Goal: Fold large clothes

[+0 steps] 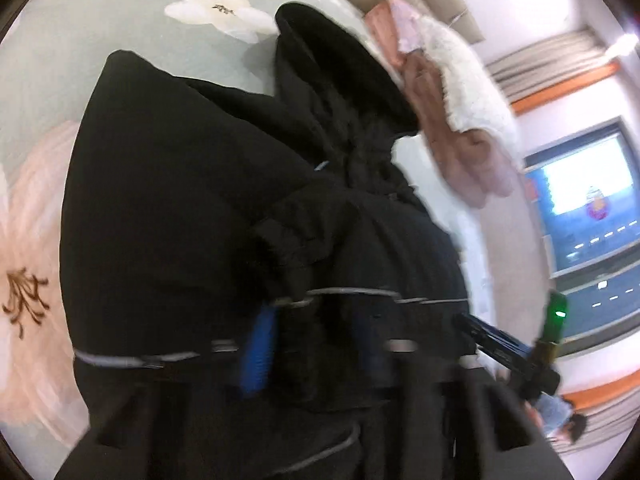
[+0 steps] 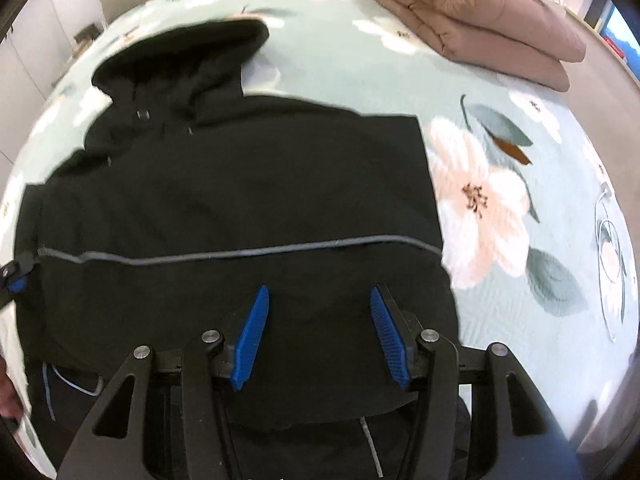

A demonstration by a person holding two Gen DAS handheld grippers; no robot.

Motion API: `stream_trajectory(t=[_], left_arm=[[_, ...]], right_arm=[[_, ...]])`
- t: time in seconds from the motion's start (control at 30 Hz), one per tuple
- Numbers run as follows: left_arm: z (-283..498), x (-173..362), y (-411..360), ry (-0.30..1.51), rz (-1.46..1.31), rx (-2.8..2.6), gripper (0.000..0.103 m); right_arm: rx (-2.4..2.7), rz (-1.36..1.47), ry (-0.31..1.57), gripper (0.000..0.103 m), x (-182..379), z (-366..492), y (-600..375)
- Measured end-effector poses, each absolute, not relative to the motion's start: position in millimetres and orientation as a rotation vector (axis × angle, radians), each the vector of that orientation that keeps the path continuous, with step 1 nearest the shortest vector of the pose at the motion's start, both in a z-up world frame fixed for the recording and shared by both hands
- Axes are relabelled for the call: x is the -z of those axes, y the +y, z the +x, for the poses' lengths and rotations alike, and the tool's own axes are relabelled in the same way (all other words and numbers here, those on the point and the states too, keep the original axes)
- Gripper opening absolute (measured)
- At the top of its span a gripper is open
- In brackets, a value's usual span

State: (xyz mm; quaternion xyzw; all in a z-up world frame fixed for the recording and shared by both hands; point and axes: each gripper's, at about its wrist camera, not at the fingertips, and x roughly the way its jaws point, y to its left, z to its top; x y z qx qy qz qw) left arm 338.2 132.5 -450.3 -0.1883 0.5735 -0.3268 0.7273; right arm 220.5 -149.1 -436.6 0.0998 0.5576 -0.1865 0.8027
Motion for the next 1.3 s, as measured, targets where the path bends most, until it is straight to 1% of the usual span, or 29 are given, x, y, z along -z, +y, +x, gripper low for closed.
stream_trajectory(t=[0.07,0.13,0.23,0.33,0.4,0.43,0.5,0.57,0.63,0.77,0.87,0.93,0.97,1.0,1.07,1.13,1.23,1.3], left_arm=[[340,442,136,1.246,-0.437,0.726,0.016],[341,424,153,1.187,-0.506,0.736,0.015],[340,398,180,1.117,-0.540,0.714,0.014],[334,392,206,1.103,-0.525,0.666,0.014],[333,406,215,1.147,-0.475,0.613,0.015],[333,420,215,1.192,-0.457,0.589,0.015],[333,447,212,1.269,-0.427,0.556,0.016],[329,458,206,1.270,-0.371,0.531,0.018],[329,458,201,1.260,-0.364,0.509,0.018],[319,434,197,1.205,-0.298,0.466,0.020],[308,400,205,1.113,-0.159,0.384,0.021],[307,375,199,1.042,-0.124,0.407,0.029],[308,365,191,1.017,-0.124,0.454,0.046],[310,360,181,1.004,-0.128,0.492,0.058],[314,358,153,0.985,-0.139,0.587,0.058],[317,368,123,1.009,-0.108,0.654,0.058],[326,411,92,1.098,-0.010,0.632,0.058],[330,453,80,1.200,0.148,0.543,0.058]], right_arm=[[0.382,0.234,1.184,0.058,429,218,-156],[0.366,0.255,1.165,0.058,421,217,-154],[0.323,0.281,1.137,0.058,406,214,-154],[0.300,0.301,1.148,0.060,413,218,-154],[0.286,0.316,1.179,0.060,429,222,-153],[0.279,0.318,1.194,0.062,438,224,-152],[0.294,0.252,1.225,0.063,458,230,-145],[0.305,0.209,1.219,0.066,465,233,-139],[0.320,0.192,1.223,0.067,467,235,-135],[0.298,0.196,1.247,0.068,461,235,-137],[0.264,0.214,1.206,0.068,436,232,-136],[0.225,0.229,1.125,0.068,413,233,-132],[0.214,0.231,1.104,0.068,408,236,-130],[0.201,0.233,1.087,0.069,405,243,-127],[0.205,0.226,1.100,0.069,410,262,-121],[0.211,0.227,1.138,0.069,428,279,-117],[0.255,0.165,1.236,0.069,470,292,-111],[0.267,0.101,1.219,0.071,472,292,-105]])
